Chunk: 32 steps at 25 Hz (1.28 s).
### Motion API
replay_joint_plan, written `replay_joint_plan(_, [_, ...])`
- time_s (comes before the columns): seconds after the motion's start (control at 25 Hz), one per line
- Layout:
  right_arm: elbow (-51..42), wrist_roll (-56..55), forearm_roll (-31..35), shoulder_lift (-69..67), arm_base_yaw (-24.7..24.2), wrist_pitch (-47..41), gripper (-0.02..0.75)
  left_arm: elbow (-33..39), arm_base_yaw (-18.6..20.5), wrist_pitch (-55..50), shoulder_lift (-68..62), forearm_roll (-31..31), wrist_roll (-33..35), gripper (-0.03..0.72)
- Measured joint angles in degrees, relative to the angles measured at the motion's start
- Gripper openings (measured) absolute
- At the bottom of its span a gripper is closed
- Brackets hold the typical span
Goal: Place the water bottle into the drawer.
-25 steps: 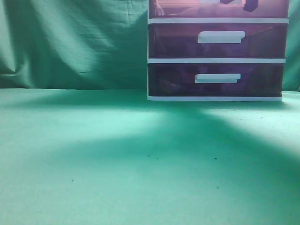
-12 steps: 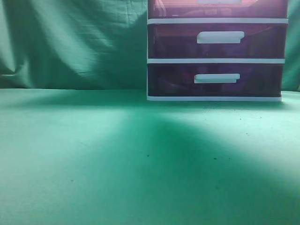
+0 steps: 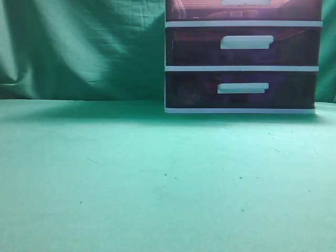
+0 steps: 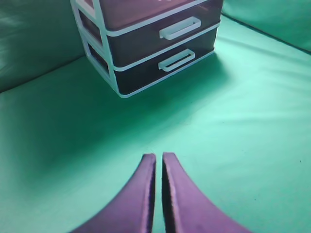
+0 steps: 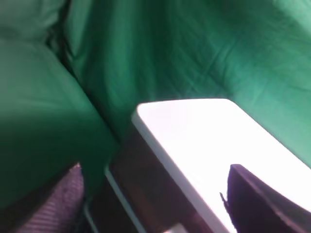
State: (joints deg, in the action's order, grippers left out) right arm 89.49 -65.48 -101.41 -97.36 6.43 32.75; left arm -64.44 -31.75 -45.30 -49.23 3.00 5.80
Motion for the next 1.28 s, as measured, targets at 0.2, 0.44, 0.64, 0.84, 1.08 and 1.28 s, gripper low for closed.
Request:
replay_joint_plan(0.2, [0.0, -18.34, 0.0, 4.63, 0.0, 7.72, 0.386, 0.0, 0.0, 0.32, 1.14, 2.61, 0.0, 0.0])
replay_joint_plan(0.44, [0.0, -36.01, 0.0, 9.8, -3.32, 25.16, 0.0, 1.22, 0.0, 0.48, 8.13, 2.72, 0.0, 0.0])
replay_joint_plan(0.64, [0.0, -47.54, 0.0, 14.31, -9.24, 33.41, 0.0, 9.84, 0.0, 2.91, 17.49, 3.77, 0.0, 0.0])
replay_joint_plan(0.84, [0.0, -53.26, 0.0, 19.8, -13.9, 38.02, 0.0, 21.29, 0.0, 8.09, 30.04, 5.97, 0.0, 0.0])
replay_joint_plan(1.08, [-2.68, -53.26, 0.0, 27.59, -14.41, 38.63, 0.0, 31.22, 0.0, 11.64, 42.08, 6.05, -0.04, 0.0])
replay_joint_plan(1.28, [-16.14, -53.26, 0.0, 37.61, -14.41, 38.88, 0.0, 37.33, 0.0, 13.9, 46.99, 5.74, -3.25, 0.0])
